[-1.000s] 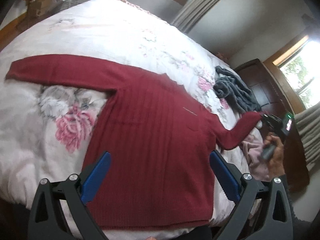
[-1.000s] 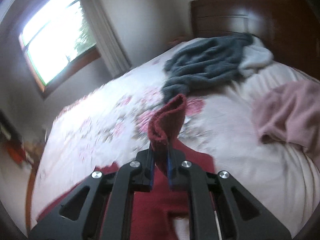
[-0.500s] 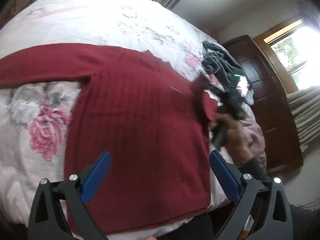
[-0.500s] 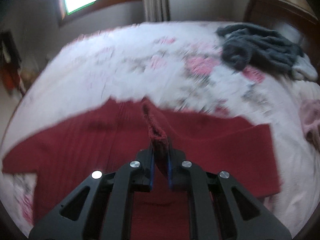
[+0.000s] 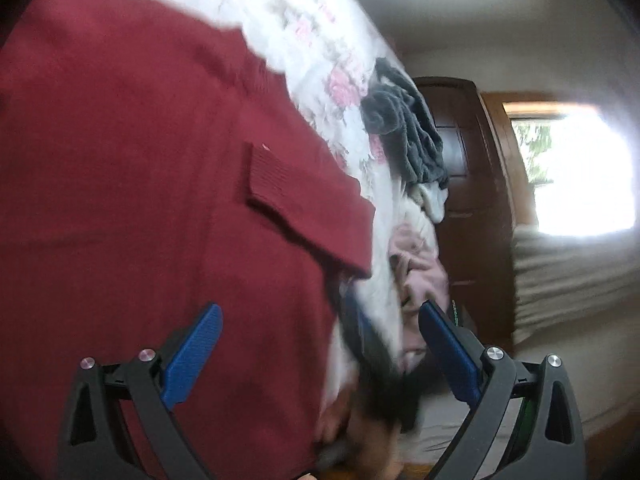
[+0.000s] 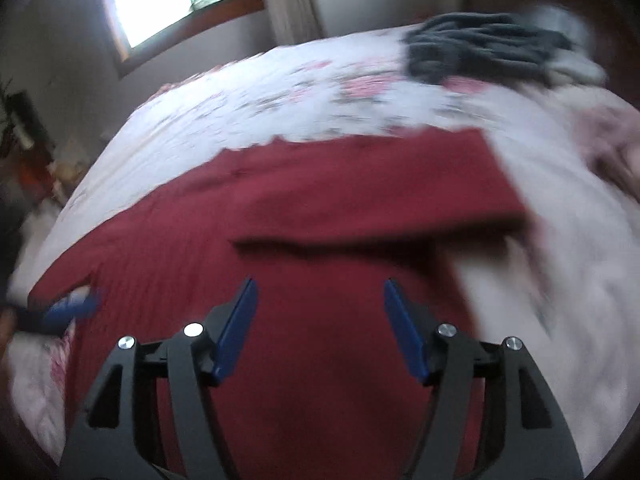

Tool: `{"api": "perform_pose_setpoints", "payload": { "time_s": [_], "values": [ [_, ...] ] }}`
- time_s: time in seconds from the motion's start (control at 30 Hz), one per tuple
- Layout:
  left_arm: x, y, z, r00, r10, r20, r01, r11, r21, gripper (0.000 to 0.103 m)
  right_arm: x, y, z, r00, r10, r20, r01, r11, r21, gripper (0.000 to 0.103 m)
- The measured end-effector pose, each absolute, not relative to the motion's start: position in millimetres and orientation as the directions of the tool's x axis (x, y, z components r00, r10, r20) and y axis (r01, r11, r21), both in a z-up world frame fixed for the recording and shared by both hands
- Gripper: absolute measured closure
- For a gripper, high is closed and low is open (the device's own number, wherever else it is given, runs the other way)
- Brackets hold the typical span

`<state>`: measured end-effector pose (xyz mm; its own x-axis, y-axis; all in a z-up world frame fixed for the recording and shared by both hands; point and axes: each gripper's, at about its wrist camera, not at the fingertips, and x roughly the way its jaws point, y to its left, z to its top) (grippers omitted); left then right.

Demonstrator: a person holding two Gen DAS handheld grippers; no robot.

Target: Fold small clothes

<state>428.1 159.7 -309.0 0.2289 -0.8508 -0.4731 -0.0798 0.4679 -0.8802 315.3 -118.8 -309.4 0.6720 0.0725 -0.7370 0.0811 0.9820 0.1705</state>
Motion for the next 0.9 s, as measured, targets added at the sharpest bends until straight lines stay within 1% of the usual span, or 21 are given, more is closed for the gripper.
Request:
{"api": "perform_pose_setpoints", "payload": {
  "time_s": [0.07,0.17,0.2,0.27,0.33,0.37,0.4,0.47,0.5,0.53,0.57,0.63,0.7,0.83,0.87,0.9],
  "values": [
    [460,137,-336,0.199,-0.870,-0.450,-0.134,0.431,-0.892,0.004,278,-126,-314,0.692,0.017,-0.721,0.127,0.981,0.145,0.033],
    [497,110,-366,0.191,-0.866,-0.462,-0.204,0.426,-0.882,0.004,227,-128,-323,0.731,-0.068,-0.679,0.176,0.980,0.091,0.028],
    [506,102,-373,0.190,-0.863,-0.468,-0.217,0.428,-0.878,0.004,215,-127,-329,0.736,-0.092,-0.670,0.190,0.979,0.075,0.028],
    [524,87,-382,0.184,-0.844,-0.503,-0.228,0.461,-0.857,0.004,200,-129,-342,0.729,-0.106,-0.676,0.205,0.976,0.067,0.028],
    [538,78,-392,0.171,-0.809,-0.563,-0.259,0.514,-0.818,0.005,198,-134,-347,0.713,-0.087,-0.696,0.213,0.972,0.097,0.034],
    [544,76,-396,0.172,-0.804,-0.570,-0.275,0.516,-0.811,0.005,196,-137,-344,0.733,-0.084,-0.675,0.217,0.970,0.114,0.034],
    [547,76,-399,0.174,-0.799,-0.576,-0.283,0.520,-0.806,0.006,197,-139,-343,0.744,-0.114,-0.658,0.245,0.963,0.110,0.031],
    [552,75,-399,0.184,-0.782,-0.596,-0.286,0.537,-0.793,0.008,200,-149,-350,0.715,-0.102,-0.692,0.282,0.948,0.151,0.032],
    [554,76,-398,0.186,-0.775,-0.604,-0.280,0.547,-0.789,0.031,199,-153,-351,0.713,-0.098,-0.694,0.293,0.941,0.168,0.032],
    [557,72,-396,0.170,-0.756,-0.632,-0.265,0.582,-0.768,0.078,198,-155,-351,0.716,-0.101,-0.691,0.303,0.937,0.177,0.032],
    [559,70,-396,0.147,-0.739,-0.657,-0.266,0.611,-0.746,0.091,196,-154,-351,0.718,-0.100,-0.689,0.301,0.937,0.179,0.032],
    [562,69,-395,0.134,-0.726,-0.674,-0.267,0.629,-0.730,0.092,196,-148,-352,0.722,-0.097,-0.685,0.278,0.947,0.160,0.032],
    [566,70,-386,0.137,-0.714,-0.687,-0.231,0.651,-0.723,0.093,197,-140,-352,0.723,-0.092,-0.685,0.254,0.957,0.140,0.033],
    [580,69,-335,0.170,-0.720,-0.673,-0.112,0.664,-0.739,0.094,200,-139,-353,0.718,-0.089,-0.690,0.248,0.959,0.134,0.033],
    [586,71,-309,0.193,-0.723,-0.663,-0.055,0.667,-0.743,0.094,201,-141,-354,0.715,-0.089,-0.694,0.255,0.957,0.140,0.033],
    [590,73,-294,0.206,-0.724,-0.658,-0.025,0.669,-0.743,0.094,201,-143,-355,0.710,-0.087,-0.699,0.261,0.954,0.147,0.033]
  ]
}}
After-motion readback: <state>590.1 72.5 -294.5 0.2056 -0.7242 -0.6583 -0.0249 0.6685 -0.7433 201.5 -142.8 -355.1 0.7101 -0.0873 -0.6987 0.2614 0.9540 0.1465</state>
